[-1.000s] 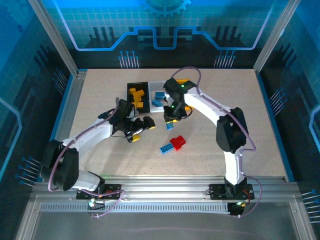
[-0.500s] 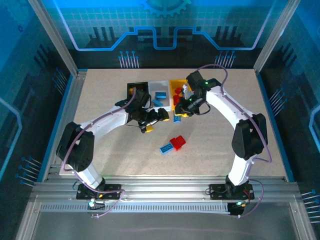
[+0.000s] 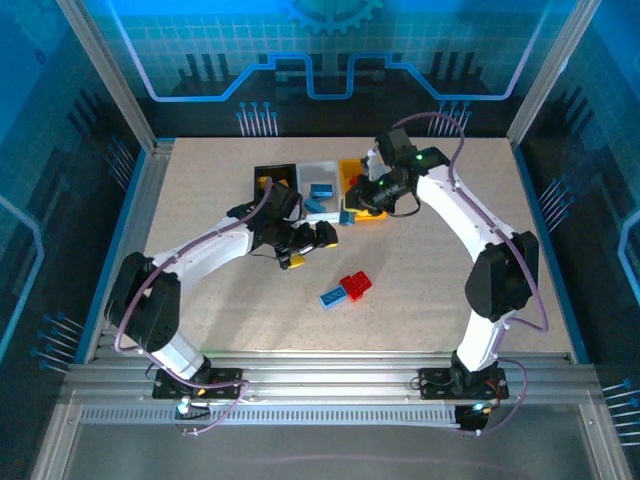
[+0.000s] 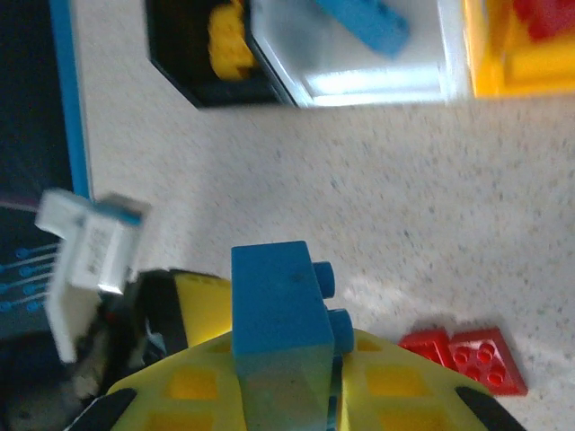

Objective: Sort the legos into containers by color

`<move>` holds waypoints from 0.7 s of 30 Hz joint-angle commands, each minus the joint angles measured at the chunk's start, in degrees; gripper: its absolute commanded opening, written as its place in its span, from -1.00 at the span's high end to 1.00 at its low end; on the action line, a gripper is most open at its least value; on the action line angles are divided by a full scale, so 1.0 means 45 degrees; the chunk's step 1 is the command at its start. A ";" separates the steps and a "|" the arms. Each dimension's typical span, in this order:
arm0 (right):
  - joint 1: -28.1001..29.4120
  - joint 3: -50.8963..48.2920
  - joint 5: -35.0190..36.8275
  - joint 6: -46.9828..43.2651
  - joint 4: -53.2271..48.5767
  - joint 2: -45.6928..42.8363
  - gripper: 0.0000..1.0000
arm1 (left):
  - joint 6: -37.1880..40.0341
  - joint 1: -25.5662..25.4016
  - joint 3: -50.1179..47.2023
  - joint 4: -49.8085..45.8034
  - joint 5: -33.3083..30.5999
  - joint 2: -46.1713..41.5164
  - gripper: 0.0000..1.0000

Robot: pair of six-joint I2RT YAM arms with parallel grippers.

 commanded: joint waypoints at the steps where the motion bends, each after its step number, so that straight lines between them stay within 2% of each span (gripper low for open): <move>1: 0.0099 0.1444 0.0721 0.0359 -0.0529 0.0550 0.57 | 0.1202 0.0052 -0.0705 -0.0275 0.0169 -0.0876 -0.98; 4: 0.0095 0.2408 0.0942 0.0604 -0.0711 0.1412 0.57 | 0.1219 0.0041 -0.1583 -0.0279 0.0348 -0.1878 -0.98; 7: 0.0073 0.3487 0.0997 0.0674 -0.0694 0.2504 0.57 | 0.1990 0.0044 -0.1955 -0.0976 -0.0048 -0.2871 -0.98; 10: 0.0032 0.4840 0.1079 0.0740 -0.1072 0.3853 0.57 | 0.2650 0.0080 -0.1850 -0.2180 -0.0701 -0.3308 -0.97; 16: 0.0121 0.7254 0.0777 0.1037 -0.1051 0.6360 0.56 | 0.3023 0.0098 -0.2325 -0.2836 -0.0618 -0.3991 -0.98; 19: 0.0156 0.8508 0.0749 0.1270 -0.0983 0.7753 0.49 | 0.3389 0.0075 -0.2477 -0.2992 -0.0542 -0.4273 -0.98; 21: 0.0132 0.9619 0.0676 0.1427 -0.1077 0.8616 0.36 | 0.3763 0.0071 -0.2450 -0.3166 -0.0521 -0.4222 -0.98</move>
